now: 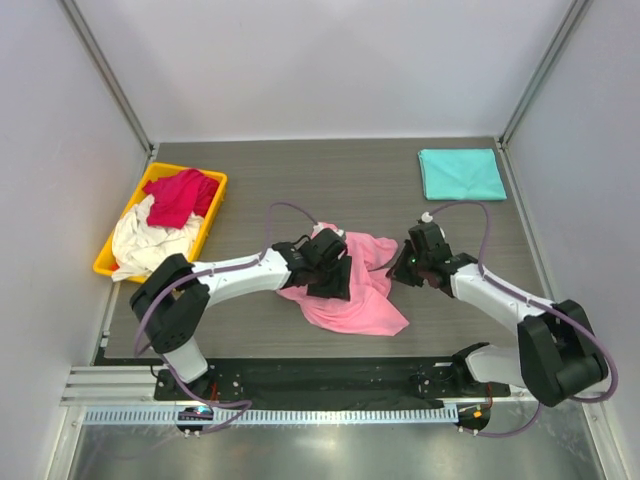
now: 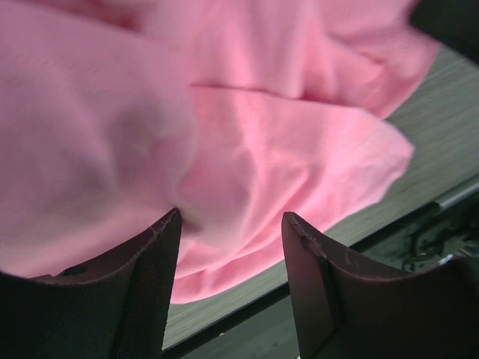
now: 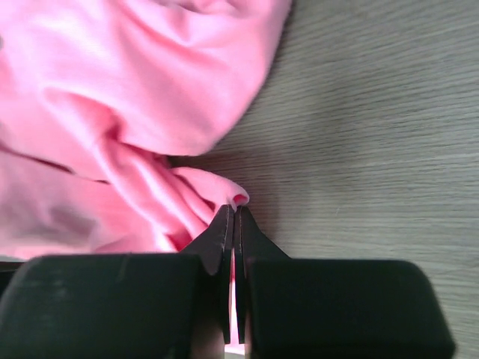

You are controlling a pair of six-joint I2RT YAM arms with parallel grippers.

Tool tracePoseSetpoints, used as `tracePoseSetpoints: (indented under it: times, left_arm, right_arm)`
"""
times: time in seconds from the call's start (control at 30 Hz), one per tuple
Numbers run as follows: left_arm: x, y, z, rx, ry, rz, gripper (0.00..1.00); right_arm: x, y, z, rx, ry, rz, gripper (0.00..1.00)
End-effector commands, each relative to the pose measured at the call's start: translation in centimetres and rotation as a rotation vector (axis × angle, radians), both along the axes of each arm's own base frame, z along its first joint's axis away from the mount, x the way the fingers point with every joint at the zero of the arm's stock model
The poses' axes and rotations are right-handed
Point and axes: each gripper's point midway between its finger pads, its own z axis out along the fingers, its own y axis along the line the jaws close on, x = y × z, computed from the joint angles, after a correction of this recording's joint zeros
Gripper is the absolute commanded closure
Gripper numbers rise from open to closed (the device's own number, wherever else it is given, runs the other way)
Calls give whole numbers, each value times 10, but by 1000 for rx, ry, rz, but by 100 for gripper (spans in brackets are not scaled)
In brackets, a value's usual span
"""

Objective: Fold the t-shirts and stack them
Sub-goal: Flatten the tshirt out

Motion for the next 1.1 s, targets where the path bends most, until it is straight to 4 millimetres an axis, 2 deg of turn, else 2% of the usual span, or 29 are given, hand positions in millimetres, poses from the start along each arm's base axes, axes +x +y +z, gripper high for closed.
tracePoseSetpoints:
  times: [0.0, 0.13, 0.4, 0.6, 0.7, 0.73, 0.83, 0.93, 0.97, 1.0, 1.03, 1.07]
  left_arm:
    - [12, -49, 56, -174, -124, -73, 43]
    - [12, -62, 58, -177, -132, -98, 44]
    - [12, -67, 19, -88, -93, -100, 44]
    - [6, -71, 4, -50, -90, -123, 51]
    - [3, -75, 0, -51, -84, -137, 66]
    - [2, -77, 1, -54, -82, -141, 80]
    - [2, -76, 10, -67, -91, -143, 99]
    - [10, -68, 48, -74, -159, -109, 100]
    - [11, -58, 65, -59, -177, -96, 100]
    - [17, -55, 89, -66, -217, -81, 100]
    - [31, -43, 106, -21, -286, -36, 100]
    - [32, -17, 123, 38, -307, -10, 100]
  right_arm:
    - [4, 1, 23, 39, -75, -23, 99]
    - [0, 2, 32, 76, -100, -39, 99]
    - [-6, 3, 32, 96, -99, -35, 99]
    - [-5, 2, 31, 90, -99, -40, 99]
    - [-4, 1, 33, 89, -104, -46, 99]
    - [-5, 1, 32, 88, -103, -45, 99]
    - [-3, -2, 33, 74, -106, -61, 99]
    - [1, -11, 39, 45, -120, -102, 99]
    - [4, -16, 43, 23, -136, -124, 99]
    - [6, -21, 50, -1, -138, -144, 99]
    - [8, -25, 57, -21, -151, -161, 99]
    - [13, -37, 62, -72, -168, -204, 99]
